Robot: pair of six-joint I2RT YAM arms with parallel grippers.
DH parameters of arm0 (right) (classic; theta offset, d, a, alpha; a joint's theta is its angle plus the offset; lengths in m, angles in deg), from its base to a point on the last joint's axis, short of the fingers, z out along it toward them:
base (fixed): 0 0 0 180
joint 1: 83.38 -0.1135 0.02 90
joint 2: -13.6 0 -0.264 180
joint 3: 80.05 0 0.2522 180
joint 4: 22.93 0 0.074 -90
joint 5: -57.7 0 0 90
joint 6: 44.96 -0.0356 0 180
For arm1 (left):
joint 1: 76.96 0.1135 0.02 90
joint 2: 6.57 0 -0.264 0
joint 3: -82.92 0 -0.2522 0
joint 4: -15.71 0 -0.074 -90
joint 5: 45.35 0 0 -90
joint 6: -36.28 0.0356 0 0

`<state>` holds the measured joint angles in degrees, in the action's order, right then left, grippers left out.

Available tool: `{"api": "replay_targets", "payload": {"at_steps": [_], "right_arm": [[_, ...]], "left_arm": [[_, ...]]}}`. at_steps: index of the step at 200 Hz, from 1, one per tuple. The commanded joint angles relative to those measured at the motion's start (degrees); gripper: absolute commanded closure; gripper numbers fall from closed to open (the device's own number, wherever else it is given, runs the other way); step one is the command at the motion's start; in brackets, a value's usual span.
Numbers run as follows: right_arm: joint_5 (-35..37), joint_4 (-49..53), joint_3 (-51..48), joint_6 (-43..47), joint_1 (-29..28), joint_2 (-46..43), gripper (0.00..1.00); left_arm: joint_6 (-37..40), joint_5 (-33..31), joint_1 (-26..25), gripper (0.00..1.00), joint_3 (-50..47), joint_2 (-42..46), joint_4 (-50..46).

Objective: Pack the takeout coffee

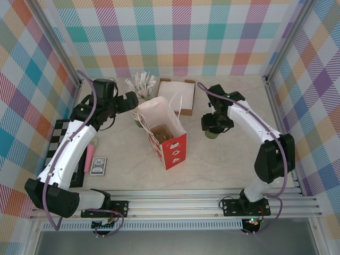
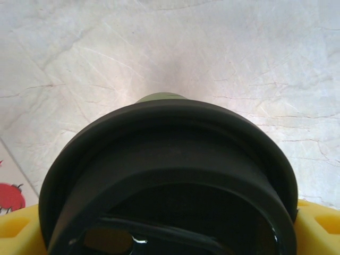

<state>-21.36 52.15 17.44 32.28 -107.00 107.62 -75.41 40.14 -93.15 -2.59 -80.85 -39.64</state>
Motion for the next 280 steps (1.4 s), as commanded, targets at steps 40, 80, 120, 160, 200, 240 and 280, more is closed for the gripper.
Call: {"api": "replay_targets", "payload": {"at_steps": [40, 80, 120, 160, 200, 240, 280], "right_arm": [[2.6, 12.8, 11.9, 0.7, -3.8, -8.5, 0.38], [6.8, 19.4, 25.1, 0.8, -7.0, -8.0, 0.39], [11.3, 20.0, 40.3, 1.4, -11.1, -5.5, 0.40], [17.3, 17.1, 54.1, 5.9, -19.8, -0.4, 0.40], [19.1, 7.6, 56.3, 10.9, -27.2, 0.7, 0.40], [15.2, 6.1, 59.6, 11.9, -33.3, 3.9, 0.39], [11.7, 8.4, 59.8, 6.2, -34.6, 8.2, 0.39]], "left_arm": [[-2.2, 7.9, 0.8, 0.00, 3.1, 2.1, -1.4], [-3.8, 8.8, -0.8, 0.00, 6.6, 4.7, -7.4], [-1.8, 13.2, -7.2, 0.06, 7.4, 8.0, -9.3], [-0.6, 17.5, -9.3, 0.21, 4.7, 10.3, -6.3], [-1.1, 14.2, -9.3, 0.50, 4.1, 9.4, -10.4], [-2.2, 15.4, -9.2, 0.71, 2.3, 9.8, -10.6], [-3.0, 15.7, -9.3, 0.91, 0.9, 10.4, -9.9]]}}
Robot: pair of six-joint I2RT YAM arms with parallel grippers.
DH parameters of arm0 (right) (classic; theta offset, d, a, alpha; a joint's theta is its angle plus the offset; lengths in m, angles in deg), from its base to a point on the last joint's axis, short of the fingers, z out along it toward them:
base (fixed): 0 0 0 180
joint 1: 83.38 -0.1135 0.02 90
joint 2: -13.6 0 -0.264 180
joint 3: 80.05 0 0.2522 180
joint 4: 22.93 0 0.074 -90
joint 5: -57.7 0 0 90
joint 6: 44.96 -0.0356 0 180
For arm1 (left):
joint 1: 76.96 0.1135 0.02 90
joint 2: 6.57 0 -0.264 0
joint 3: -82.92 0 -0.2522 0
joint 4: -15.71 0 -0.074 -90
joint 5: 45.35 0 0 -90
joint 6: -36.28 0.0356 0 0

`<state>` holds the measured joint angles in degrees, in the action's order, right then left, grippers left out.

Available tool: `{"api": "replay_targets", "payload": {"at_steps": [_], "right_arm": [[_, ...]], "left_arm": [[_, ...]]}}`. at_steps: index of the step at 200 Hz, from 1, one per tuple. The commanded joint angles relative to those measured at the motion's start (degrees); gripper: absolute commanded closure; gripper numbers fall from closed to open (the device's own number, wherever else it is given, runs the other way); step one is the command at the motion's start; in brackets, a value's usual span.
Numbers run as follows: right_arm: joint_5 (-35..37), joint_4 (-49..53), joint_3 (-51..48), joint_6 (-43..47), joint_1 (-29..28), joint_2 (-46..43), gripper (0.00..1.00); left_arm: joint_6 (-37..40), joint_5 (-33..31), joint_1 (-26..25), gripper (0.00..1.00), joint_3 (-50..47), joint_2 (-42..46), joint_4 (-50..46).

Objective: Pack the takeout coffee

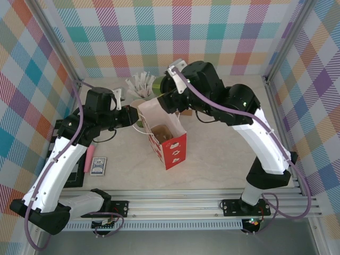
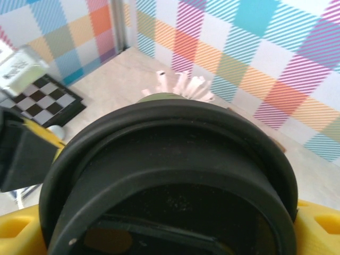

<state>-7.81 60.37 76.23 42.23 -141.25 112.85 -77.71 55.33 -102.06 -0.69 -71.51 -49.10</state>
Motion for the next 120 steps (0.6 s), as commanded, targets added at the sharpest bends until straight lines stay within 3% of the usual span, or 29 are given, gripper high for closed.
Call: {"api": "replay_targets", "payload": {"at_steps": [1, 32, 77, 120], "right_arm": [[-1.8, 0.2, 1.0, -3.9, -0.4, 3.1, 0.39], [1.6, -0.3, 0.0, -8.1, -2.5, 6.7, 0.40], [8.4, 3.4, 1.5, -11.4, -4.2, 11.8, 0.40], [7.7, 8.0, 1.5, -14.0, -4.2, 14.1, 0.40]], "left_arm": [[-0.7, 0.4, -0.4, 0.91, -1.0, 1.0, -0.4], [-0.7, -0.5, -0.4, 1.00, -1.5, 1.9, -0.6], [-0.7, -2.8, -0.4, 1.00, -2.2, 3.1, -1.9], [-1.0, -2.3, -0.3, 1.00, -2.4, 3.0, -1.3]]}}
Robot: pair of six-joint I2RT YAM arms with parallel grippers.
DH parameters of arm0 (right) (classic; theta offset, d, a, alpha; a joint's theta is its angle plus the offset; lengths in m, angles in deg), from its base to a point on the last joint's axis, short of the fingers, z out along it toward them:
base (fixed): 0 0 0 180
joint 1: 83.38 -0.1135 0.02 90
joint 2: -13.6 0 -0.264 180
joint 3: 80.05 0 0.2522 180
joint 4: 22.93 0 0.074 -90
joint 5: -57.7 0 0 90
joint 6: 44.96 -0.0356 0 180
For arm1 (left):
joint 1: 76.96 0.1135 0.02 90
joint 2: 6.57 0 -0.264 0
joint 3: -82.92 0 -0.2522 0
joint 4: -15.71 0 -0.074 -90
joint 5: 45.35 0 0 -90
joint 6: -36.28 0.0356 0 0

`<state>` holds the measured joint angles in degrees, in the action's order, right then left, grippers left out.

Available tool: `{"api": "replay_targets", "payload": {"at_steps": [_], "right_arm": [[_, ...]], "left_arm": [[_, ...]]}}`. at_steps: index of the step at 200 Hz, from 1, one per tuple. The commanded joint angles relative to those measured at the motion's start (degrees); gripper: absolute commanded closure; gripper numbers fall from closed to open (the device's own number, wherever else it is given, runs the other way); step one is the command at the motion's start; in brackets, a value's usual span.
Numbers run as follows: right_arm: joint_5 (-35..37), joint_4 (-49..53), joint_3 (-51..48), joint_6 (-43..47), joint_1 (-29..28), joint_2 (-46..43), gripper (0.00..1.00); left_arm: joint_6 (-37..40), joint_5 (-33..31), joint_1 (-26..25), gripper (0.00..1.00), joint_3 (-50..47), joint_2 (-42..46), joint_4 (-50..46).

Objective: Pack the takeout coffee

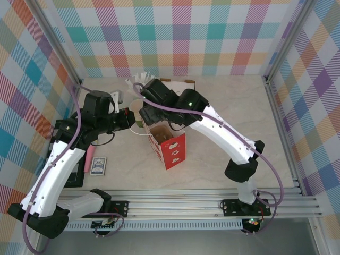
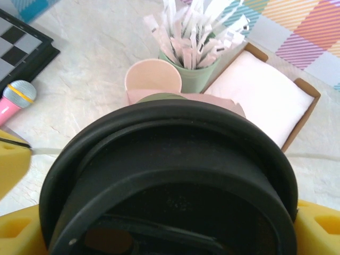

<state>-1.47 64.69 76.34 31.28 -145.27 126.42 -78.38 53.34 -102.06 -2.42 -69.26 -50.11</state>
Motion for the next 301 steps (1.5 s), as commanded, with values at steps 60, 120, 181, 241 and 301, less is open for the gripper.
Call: {"api": "replay_targets", "payload": {"at_steps": [60, 120, 181, 241, 301], "right_arm": [[-2.3, 6.3, 0.1, -0.7, 0.2, 2.1, 0.39], [-9.8, 5.9, -4.8, -4.6, 2.1, 2.5, 0.39], [-14.2, 2.2, -15.2, -6.5, 6.4, -2.1, 0.39], [-15.5, 1.8, -15.1, -6.6, 7.1, -2.4, 0.38], [-18.2, 6.2, -10.1, -8.4, 5.8, 2.8, 0.38]], "left_arm": [[-0.4, -0.6, -0.3, 1.00, -1.1, 0.9, 0.0], [-0.2, -1.2, -0.3, 1.00, -1.5, 1.3, -0.7], [0.7, -5.0, -0.3, 1.00, -1.8, 2.9, -2.9], [2.1, -5.2, -0.3, 1.00, -1.8, 3.2, -2.7], [0.0, 7.0, -0.3, 1.00, -5.4, 4.9, 8.3]]}}
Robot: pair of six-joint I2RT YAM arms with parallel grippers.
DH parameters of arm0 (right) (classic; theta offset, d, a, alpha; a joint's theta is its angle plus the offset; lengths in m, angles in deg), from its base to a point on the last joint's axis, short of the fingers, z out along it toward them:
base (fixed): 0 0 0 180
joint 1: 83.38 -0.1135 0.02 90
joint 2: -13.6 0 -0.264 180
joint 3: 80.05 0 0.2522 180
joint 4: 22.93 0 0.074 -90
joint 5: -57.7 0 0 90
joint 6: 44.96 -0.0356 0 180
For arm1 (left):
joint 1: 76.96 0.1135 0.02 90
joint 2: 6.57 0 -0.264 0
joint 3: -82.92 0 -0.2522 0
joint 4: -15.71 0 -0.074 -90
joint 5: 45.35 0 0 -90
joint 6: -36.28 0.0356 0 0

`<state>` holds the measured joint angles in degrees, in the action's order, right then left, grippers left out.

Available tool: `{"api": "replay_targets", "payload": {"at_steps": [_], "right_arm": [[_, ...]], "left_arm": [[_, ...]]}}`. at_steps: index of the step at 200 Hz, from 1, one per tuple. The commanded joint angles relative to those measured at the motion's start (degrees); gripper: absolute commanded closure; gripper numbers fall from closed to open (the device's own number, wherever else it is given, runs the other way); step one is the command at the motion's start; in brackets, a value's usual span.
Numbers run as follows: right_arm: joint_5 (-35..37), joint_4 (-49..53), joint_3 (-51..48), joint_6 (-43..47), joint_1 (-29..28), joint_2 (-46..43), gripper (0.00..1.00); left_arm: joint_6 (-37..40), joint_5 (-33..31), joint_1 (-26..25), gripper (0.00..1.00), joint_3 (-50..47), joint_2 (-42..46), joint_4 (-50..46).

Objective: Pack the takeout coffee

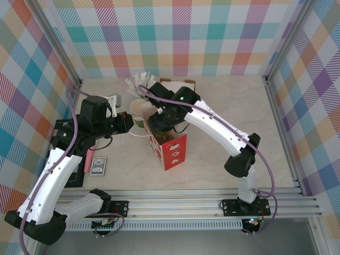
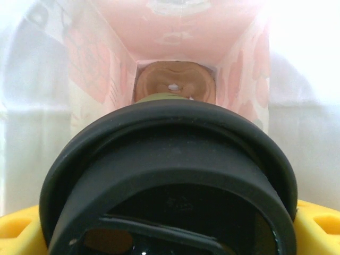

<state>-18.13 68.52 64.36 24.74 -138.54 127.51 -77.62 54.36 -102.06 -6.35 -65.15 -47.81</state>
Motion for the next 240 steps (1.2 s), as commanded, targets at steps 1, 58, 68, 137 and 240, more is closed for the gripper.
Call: {"api": "replay_targets", "payload": {"at_steps": [1, 58, 68, 137, 240], "right_arm": [[-1.6, 2.4, 1.9, -1.9, -1.0, 1.7, 0.38], [-2.9, 1.7, -5.8, -4.0, -2.0, -0.6, 0.39], [-2.9, 1.8, -6.6, -4.0, -1.9, -0.6, 0.39], [-1.5, 3.0, -9.1, 3.8, -1.7, -2.4, 0.39], [-7.8, -1.2, -15.4, 20.0, 0.5, -7.3, 0.41]], "left_arm": [[-0.8, 6.1, -0.3, 1.00, -1.6, 0.8, 6.1], [-1.6, 7.2, -0.3, 0.98, -0.3, -2.6, 6.1], [-1.4, 5.9, -0.2, 0.98, -0.2, -2.2, 5.9], [-0.2, 9.9, 1.2, 0.70, 0.8, -2.8, 5.0], [13.5, 4.7, 9.6, 0.00, 11.3, -11.9, 0.8]]}}
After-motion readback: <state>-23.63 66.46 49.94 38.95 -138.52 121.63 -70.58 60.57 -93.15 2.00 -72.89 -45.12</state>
